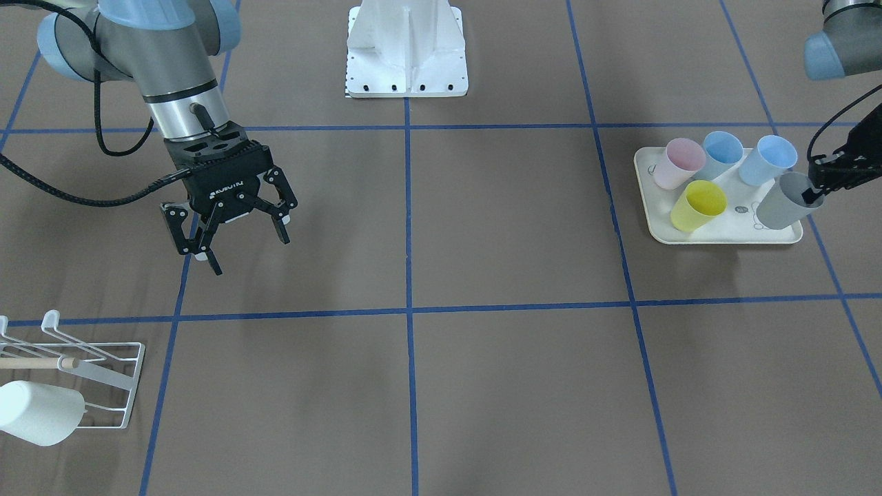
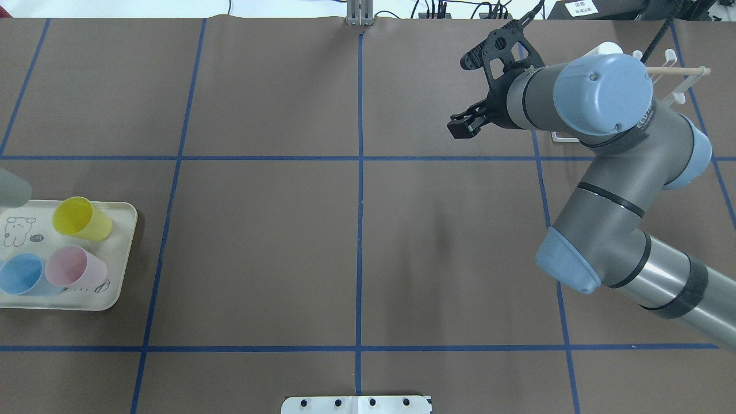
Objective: Transfer IKEA cup to right arm and place on rack
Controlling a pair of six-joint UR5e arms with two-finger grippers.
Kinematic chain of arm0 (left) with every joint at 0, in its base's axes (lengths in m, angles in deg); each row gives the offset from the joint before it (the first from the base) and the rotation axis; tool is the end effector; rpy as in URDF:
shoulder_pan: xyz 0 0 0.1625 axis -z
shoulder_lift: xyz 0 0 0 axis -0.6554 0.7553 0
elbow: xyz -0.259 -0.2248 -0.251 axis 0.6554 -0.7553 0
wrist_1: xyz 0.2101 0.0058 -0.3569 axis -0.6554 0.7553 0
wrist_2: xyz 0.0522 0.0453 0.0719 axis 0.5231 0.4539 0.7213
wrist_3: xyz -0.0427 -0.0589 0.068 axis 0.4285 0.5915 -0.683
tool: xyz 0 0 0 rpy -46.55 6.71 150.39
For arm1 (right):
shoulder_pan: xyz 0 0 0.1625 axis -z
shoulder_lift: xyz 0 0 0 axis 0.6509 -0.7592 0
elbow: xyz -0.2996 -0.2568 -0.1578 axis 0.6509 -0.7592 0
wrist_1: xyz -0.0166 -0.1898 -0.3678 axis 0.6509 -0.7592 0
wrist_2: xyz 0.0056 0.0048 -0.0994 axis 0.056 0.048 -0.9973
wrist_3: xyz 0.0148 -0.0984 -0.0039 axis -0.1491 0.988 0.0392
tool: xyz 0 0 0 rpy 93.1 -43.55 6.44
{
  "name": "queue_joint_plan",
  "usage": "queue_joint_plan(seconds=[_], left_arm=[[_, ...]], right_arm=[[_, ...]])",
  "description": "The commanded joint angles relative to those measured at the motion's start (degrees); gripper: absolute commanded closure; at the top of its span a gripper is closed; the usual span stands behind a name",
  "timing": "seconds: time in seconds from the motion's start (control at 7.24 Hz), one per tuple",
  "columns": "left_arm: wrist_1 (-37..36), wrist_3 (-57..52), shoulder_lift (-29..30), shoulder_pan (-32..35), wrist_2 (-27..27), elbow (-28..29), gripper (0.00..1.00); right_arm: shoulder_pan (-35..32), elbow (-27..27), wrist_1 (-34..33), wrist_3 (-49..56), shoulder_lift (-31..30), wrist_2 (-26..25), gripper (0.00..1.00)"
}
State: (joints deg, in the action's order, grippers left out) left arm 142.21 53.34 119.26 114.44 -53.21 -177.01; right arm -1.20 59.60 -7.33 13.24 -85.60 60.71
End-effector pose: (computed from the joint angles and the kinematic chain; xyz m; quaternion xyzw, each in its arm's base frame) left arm 0.0697 -0.4626 0.5796 0.0772 0.4340 -0.0418 0.8966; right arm -0.3666 -0.5000 0.2342 0.3892 -0.3251 -0.1724 0.8445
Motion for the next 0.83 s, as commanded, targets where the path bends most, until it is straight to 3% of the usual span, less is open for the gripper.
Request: queue_joint_plan(seconds=[0.0, 0.14, 0.69], left_arm=[[-13.23, 0.94, 5.18, 5.69, -3.63, -7.92, 1.0], [-18.78, 1.82, 8.06, 5.7, -4.33, -10.58, 1.0], [-19.01, 25.58, 19.22, 5.53, -17.32, -12.8, 1.0]], right_arm=[[0.84, -0.34, 0.1, -0.3, 2.88, -0.08, 0.01], [1.11, -0.35, 0.1, -0.13, 3.94, -0.17, 0.01], [4.09, -1.49, 4.84, -0.13, 9.57, -2.09, 0.01]])
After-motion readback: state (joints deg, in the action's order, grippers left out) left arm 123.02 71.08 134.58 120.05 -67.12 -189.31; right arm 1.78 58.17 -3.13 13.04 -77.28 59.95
